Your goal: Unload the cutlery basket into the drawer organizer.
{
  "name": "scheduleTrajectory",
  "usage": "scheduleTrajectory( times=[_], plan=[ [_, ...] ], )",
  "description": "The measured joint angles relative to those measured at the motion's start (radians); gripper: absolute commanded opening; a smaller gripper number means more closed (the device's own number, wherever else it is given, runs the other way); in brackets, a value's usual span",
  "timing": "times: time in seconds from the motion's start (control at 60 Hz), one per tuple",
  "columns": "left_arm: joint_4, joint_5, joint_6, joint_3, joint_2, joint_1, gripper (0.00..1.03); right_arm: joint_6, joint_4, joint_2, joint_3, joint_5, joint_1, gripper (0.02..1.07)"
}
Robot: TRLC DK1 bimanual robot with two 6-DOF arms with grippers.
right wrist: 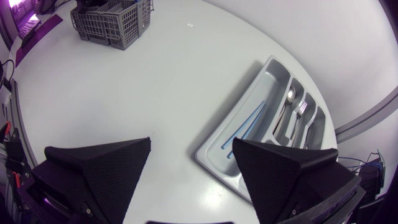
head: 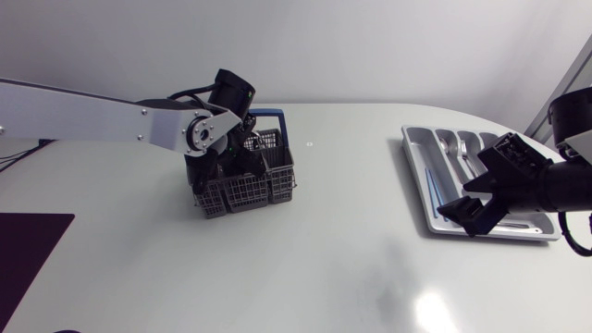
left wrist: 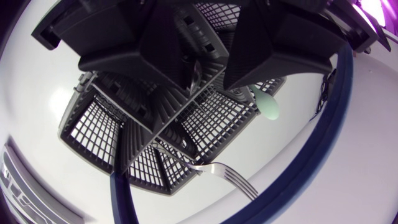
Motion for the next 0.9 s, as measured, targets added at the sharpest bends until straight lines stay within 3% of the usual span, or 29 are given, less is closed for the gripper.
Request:
scheduleTrajectory(
  times=[0.217,0.317,0.6,0.9],
  plan=[
    [0.008,-0.006,0.0,0.008,0.018,0.002,0.19,0.002,0.011,-0.008,-0.027,0.0,0.001,0.97],
    [0.024,-0.008,0.0,0.008,0.018,0.001,0.07,0.002,0.027,-0.021,-0.054,0.015,0.003,0.97],
    [0.121,-0.037,0.008,-0.09,-0.046,-0.011,0.04,0.002,0.05,-0.047,-0.093,0.032,0.013,0.97],
    [0.25,-0.1,0.109,-0.285,-0.248,-0.098,0.04,0.002,0.053,-0.084,-0.116,0.052,0.058,0.97]
  ],
)
